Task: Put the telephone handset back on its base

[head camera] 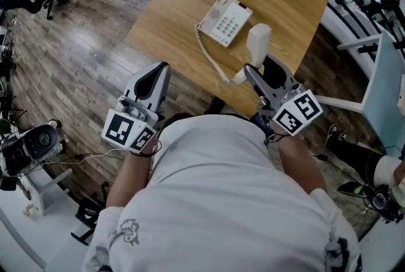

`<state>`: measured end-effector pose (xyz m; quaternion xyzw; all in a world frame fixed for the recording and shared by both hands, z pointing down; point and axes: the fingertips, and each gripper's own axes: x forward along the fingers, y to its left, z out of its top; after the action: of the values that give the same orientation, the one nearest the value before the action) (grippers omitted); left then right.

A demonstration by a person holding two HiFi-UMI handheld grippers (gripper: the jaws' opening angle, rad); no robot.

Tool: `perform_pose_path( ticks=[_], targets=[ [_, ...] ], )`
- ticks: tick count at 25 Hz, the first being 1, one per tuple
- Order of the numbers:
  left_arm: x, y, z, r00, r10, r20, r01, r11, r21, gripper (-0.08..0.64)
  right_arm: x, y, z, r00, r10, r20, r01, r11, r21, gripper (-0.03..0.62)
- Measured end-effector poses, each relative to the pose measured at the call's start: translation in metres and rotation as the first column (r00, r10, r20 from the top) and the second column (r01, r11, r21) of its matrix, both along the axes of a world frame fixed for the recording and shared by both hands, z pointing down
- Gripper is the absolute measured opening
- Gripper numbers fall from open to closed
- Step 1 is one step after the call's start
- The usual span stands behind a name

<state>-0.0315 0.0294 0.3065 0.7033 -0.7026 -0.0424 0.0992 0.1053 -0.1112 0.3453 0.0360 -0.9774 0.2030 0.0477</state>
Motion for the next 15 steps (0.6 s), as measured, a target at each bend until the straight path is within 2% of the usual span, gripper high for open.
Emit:
perform_pose_path(
  ticks=[8,12,15],
  targets=[
    [0.01,-0.061,-0.005,0.99,0.14,0.017,-0.14,0.99,-0.017,0.005,0.021,-0.018,0.007,0.995,0.094,0.018,-0.093,0.994,-0.055,0.222],
    [0.008,-0.084,-0.005,0.974,0.224,0.024,-0.223,0.975,-0.017,0.005,0.026,-0.021,0.014,0.987,0.159,0.009,-0.158,0.985,-0.075,0.222],
    [0.005,-0.099,-0.003,0.955,0.297,0.024,-0.297,0.955,-0.015,0.005,0.022,-0.022,0.019,0.976,0.219,-0.004,-0.218,0.972,-0.085,0.222]
  ],
)
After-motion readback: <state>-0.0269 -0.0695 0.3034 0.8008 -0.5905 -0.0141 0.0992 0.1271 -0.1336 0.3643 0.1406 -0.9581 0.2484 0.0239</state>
